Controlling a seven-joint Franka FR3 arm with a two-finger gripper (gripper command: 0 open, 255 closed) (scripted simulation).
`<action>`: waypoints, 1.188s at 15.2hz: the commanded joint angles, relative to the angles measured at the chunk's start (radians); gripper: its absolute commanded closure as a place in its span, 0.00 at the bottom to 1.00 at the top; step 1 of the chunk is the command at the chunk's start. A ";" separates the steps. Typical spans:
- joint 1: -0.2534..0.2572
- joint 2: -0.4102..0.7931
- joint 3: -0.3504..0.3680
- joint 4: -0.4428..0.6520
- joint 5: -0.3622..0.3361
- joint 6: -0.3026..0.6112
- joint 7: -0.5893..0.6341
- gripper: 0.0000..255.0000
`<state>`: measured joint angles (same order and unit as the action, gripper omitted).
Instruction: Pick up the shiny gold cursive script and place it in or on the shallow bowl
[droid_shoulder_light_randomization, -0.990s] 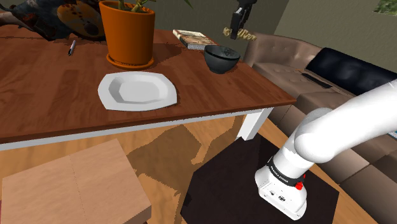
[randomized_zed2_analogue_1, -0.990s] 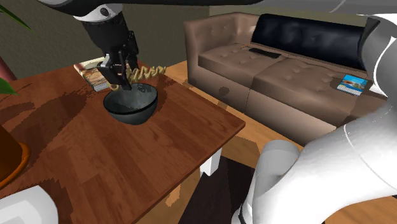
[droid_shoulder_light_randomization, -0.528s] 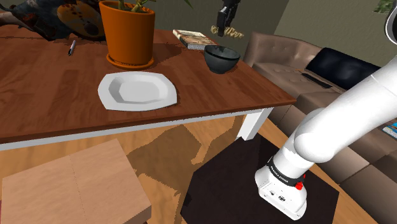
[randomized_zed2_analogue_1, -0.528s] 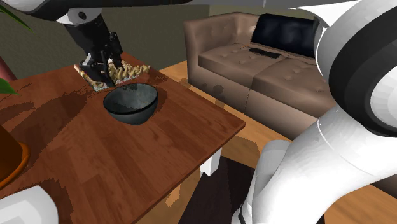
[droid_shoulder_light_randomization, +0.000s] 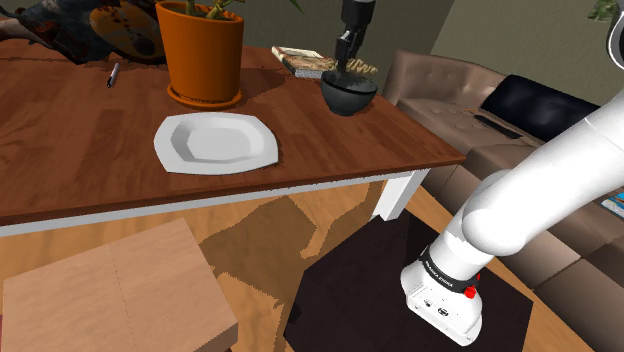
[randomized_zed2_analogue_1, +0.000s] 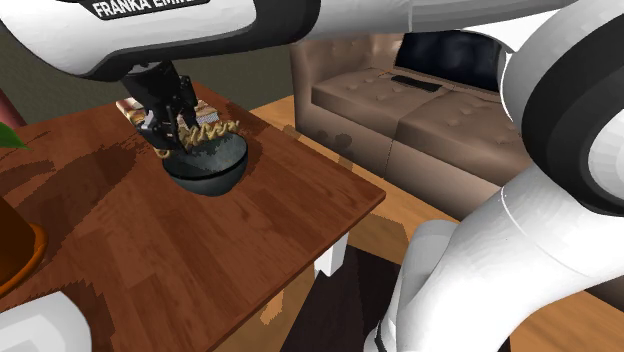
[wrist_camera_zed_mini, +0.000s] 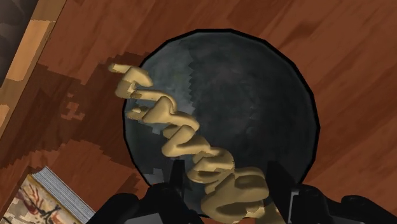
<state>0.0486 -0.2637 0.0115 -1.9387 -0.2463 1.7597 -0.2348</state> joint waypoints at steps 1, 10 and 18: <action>0.000 -0.003 -0.001 -0.028 -0.001 0.025 0.005 1.00; -0.001 -0.006 -0.002 -0.059 -0.003 0.053 0.011 1.00; 0.002 -0.006 0.003 -0.027 -0.001 0.020 0.010 0.00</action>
<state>0.0492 -0.2671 0.0124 -1.9790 -0.2480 1.7962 -0.2241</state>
